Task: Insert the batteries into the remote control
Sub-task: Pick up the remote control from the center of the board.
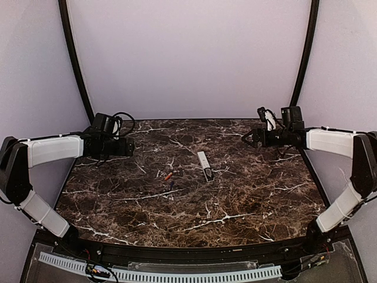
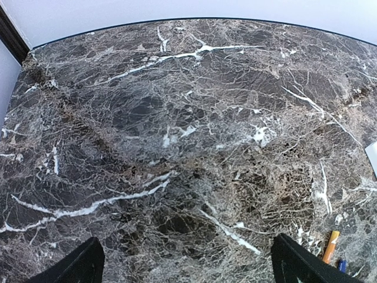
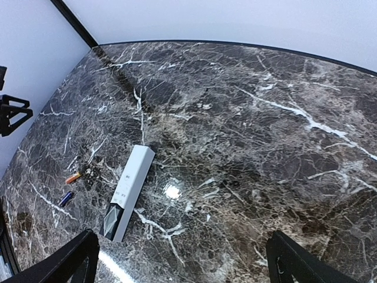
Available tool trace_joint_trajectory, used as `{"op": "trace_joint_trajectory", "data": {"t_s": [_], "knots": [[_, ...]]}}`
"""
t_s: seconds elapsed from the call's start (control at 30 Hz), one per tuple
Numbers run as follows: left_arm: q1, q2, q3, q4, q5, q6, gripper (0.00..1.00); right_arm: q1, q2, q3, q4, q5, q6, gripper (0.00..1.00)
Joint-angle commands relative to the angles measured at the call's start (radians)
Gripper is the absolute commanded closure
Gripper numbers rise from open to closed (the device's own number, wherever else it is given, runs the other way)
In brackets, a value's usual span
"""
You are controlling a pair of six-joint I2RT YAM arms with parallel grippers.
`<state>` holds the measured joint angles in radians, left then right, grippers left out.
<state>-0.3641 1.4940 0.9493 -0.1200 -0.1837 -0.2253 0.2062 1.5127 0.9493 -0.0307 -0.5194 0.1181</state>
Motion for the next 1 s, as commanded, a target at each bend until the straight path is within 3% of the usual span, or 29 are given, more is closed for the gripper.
{"op": "trace_joint_trajectory", "data": {"t_s": [0.0, 0.27, 0.5, 0.97], "knots": [[-0.006, -0.043, 0.013, 0.039, -0.006, -0.023, 0.0, 0.083, 0.055, 0.072, -0.067, 0.051, 0.01, 0.01], [-0.037, -0.049, 0.018, 0.04, -0.107, -0.028, 0.0, 0.286, 0.188, 0.181, -0.154, 0.193, 0.017, 0.01], [-0.044, -0.061, 0.007, 0.057, -0.098, -0.038, 0.0, 0.423, 0.316, 0.29, -0.222, 0.293, 0.018, 0.03], [-0.088, -0.077, -0.008, 0.091, -0.176, -0.009, 0.0, 0.534, 0.472, 0.404, -0.295, 0.416, 0.06, 0.18]]}}
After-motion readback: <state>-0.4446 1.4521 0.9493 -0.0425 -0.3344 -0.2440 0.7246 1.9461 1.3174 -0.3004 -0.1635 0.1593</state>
